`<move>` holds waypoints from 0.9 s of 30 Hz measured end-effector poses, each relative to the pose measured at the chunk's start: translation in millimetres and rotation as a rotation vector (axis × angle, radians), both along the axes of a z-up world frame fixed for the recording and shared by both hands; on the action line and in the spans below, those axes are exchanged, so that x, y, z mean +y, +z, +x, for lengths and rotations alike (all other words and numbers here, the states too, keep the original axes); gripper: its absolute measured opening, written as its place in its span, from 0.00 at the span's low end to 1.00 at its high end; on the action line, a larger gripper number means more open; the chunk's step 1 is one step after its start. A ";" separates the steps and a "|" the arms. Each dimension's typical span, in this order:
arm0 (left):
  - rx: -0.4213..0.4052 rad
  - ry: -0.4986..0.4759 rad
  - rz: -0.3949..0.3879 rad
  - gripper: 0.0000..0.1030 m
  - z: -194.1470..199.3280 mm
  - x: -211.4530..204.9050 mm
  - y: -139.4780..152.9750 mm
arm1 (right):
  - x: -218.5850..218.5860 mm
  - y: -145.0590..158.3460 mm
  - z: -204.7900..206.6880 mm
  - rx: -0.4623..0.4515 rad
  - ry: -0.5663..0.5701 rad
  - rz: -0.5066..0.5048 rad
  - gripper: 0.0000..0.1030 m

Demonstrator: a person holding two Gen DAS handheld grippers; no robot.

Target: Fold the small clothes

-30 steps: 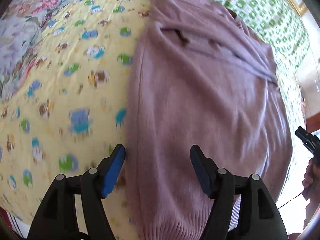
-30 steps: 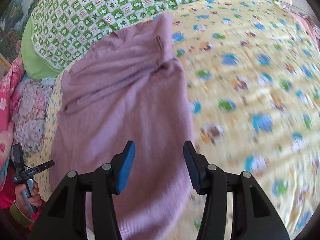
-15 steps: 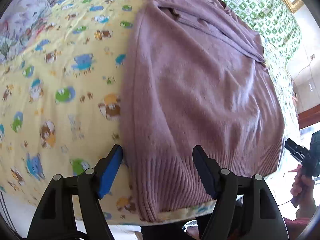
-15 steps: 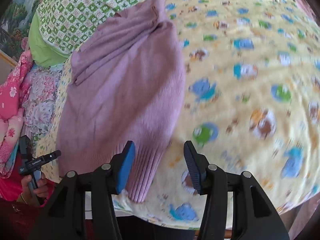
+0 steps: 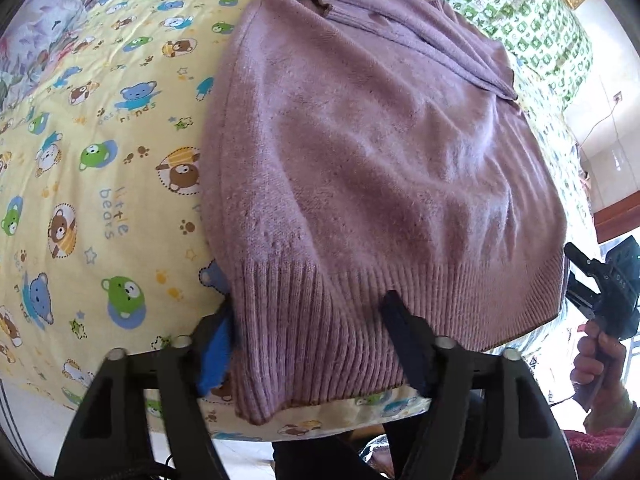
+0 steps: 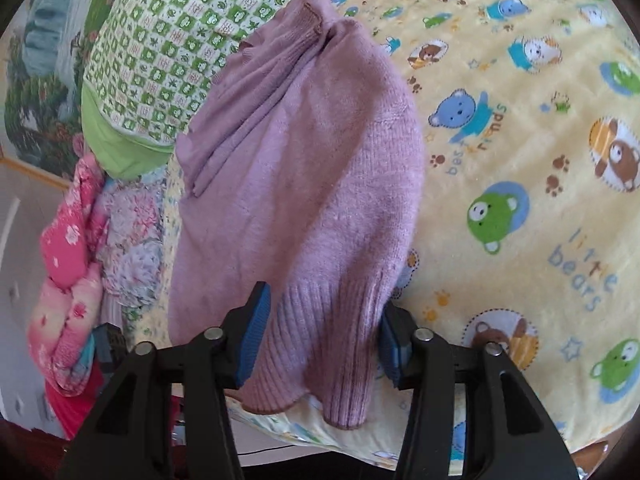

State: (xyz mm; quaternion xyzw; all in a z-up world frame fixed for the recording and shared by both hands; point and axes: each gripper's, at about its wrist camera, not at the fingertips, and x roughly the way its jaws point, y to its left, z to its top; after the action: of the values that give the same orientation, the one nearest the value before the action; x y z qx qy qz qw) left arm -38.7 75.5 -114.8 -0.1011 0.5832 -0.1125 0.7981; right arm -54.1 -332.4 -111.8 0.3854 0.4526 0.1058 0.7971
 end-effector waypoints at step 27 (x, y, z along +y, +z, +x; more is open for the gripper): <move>-0.229 -0.001 -0.255 0.09 21.0 43.8 81.8 | -27.2 76.8 -7.3 -0.139 0.020 -0.078 0.07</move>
State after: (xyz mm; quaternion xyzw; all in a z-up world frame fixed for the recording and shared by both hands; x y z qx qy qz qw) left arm -17.7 119.3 -32.9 -0.1876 0.4696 -0.1968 0.8399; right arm -61.4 -359.7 -35.0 0.3410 0.4038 0.1226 0.8400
